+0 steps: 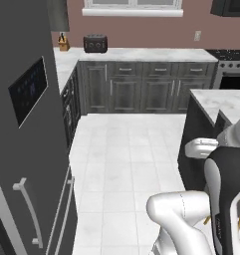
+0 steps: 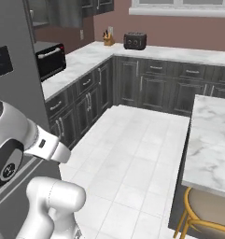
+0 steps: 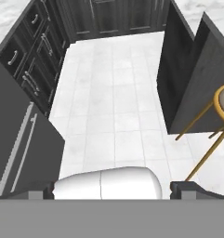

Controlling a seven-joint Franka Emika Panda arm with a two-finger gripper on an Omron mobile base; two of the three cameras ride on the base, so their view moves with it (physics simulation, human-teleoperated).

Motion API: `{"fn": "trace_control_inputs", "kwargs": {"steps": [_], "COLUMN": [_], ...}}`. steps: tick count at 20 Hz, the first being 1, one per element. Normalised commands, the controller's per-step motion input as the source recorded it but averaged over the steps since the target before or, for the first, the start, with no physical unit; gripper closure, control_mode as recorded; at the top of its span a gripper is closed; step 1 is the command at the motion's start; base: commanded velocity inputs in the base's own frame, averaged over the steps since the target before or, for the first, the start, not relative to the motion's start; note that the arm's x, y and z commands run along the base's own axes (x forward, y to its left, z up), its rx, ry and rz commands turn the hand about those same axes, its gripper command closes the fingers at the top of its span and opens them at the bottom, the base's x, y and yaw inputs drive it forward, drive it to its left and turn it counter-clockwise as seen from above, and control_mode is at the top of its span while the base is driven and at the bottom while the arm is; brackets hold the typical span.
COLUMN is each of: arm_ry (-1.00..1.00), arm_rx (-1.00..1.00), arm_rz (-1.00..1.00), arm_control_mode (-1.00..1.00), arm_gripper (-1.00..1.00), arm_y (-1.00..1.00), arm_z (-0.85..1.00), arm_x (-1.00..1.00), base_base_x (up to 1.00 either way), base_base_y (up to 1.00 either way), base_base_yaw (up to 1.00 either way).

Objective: Move the bowls from the cabinet to the plates on the dining table.

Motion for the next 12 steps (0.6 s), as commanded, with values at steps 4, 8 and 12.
{"fn": "trace_control_inputs", "kwargs": {"steps": [4,8,12], "arm_ry": [0.00,0.00,0.00], "arm_rx": [0.00,0.00,0.00], "arm_rz": [0.00,0.00,0.00], "arm_control_mode": [1.00,1.00,1.00], "arm_gripper": [-1.00,-1.00,-1.00], "arm_y": [0.00,0.00,0.00], "arm_z": [0.00,0.00,0.00], "arm_x": [0.00,0.00,0.00], "base_base_x": [0.31,0.53,0.66], "base_base_y": [0.03,0.07,0.08], "base_base_yaw": [0.00,-0.01,0.00]}}
